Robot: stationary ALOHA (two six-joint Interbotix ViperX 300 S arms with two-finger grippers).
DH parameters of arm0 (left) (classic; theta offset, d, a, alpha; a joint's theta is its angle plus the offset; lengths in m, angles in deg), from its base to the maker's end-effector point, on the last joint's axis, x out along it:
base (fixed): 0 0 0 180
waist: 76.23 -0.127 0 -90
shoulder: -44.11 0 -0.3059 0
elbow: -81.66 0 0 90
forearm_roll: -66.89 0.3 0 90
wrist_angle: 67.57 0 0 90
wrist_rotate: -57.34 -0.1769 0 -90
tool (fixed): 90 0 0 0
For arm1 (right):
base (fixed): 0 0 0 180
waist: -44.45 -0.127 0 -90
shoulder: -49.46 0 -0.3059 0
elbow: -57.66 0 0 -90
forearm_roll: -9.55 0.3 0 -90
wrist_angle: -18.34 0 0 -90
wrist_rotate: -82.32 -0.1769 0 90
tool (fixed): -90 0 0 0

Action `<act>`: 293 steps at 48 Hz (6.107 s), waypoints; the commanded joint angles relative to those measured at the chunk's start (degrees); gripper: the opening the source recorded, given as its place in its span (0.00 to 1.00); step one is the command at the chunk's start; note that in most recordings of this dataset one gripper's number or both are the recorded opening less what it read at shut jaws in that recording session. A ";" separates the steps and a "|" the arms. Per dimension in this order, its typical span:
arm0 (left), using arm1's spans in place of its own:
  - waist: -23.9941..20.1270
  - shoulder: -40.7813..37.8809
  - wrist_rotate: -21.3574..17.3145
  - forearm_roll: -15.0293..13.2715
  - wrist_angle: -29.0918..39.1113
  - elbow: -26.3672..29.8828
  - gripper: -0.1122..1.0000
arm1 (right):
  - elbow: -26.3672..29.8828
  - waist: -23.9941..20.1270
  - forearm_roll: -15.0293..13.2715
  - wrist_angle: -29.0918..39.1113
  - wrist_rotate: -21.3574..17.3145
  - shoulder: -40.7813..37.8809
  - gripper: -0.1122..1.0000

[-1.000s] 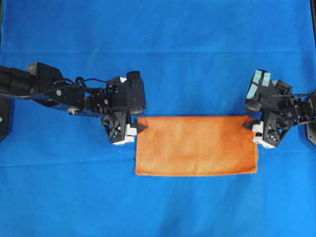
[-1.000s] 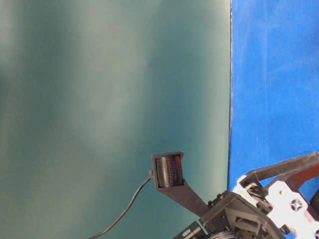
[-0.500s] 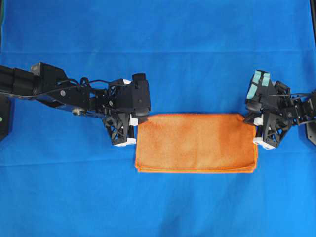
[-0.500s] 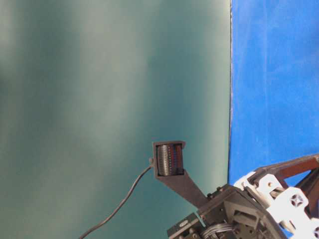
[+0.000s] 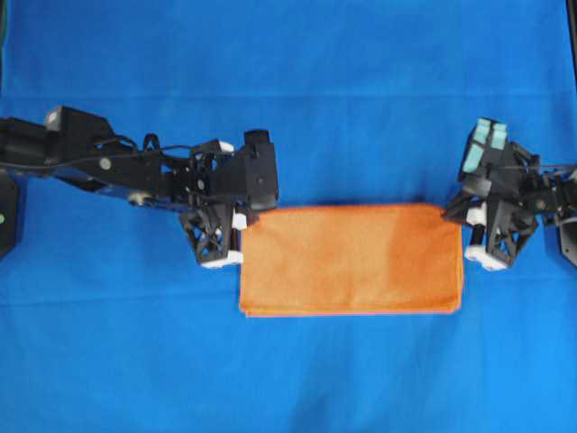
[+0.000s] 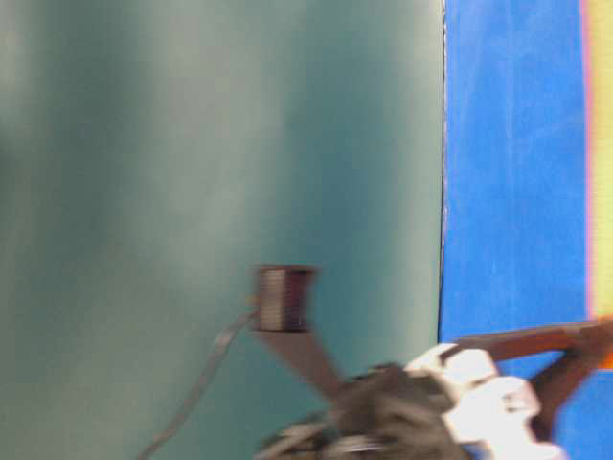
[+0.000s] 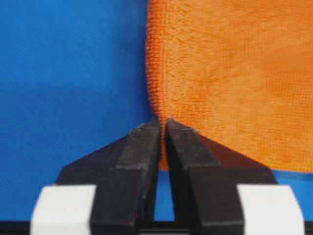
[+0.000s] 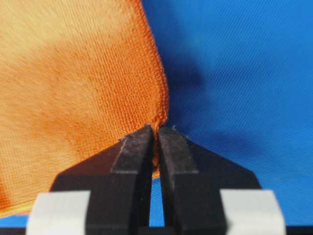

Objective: Fold the orange towel.
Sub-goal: 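Lift the towel and rotate it, right gripper moving to the top, then lay the rotated towel down vertically and open both grippers, then retract both grippers to the sides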

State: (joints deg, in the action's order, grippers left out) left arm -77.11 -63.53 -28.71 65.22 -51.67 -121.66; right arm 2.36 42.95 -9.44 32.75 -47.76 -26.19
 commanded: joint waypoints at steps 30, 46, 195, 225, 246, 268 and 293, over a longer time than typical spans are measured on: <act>1.67 12.30 -2.20 0.35 6.42 5.27 0.11 | 4.57 -1.14 -0.79 13.89 0.09 17.93 0.12; 4.39 11.16 -2.37 0.35 -1.67 5.01 0.11 | 6.24 6.68 -7.12 11.25 -0.26 12.83 0.13; 10.37 -5.36 -4.04 0.18 -20.83 4.92 0.59 | 35.95 22.85 -22.76 -7.65 0.53 -30.23 0.42; 9.93 8.44 -3.34 0.18 -1.05 0.18 0.62 | 28.04 22.59 -22.85 -7.03 -0.09 -19.86 0.64; 7.91 24.08 -3.34 0.18 -6.59 -8.44 0.62 | 12.13 17.14 -19.25 -8.96 -0.62 1.67 0.64; 0.79 42.98 -3.25 0.18 -21.53 -24.61 0.62 | 2.90 10.46 -15.12 -10.63 -0.62 17.67 0.64; -0.26 41.57 -3.08 0.18 -24.26 -25.05 0.62 | 2.81 11.78 -15.12 -13.36 -0.62 17.05 0.64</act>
State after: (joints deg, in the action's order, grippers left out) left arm -77.11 -20.91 -31.87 65.39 -74.52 -148.55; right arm 3.76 53.68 -24.73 19.92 -48.29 -9.05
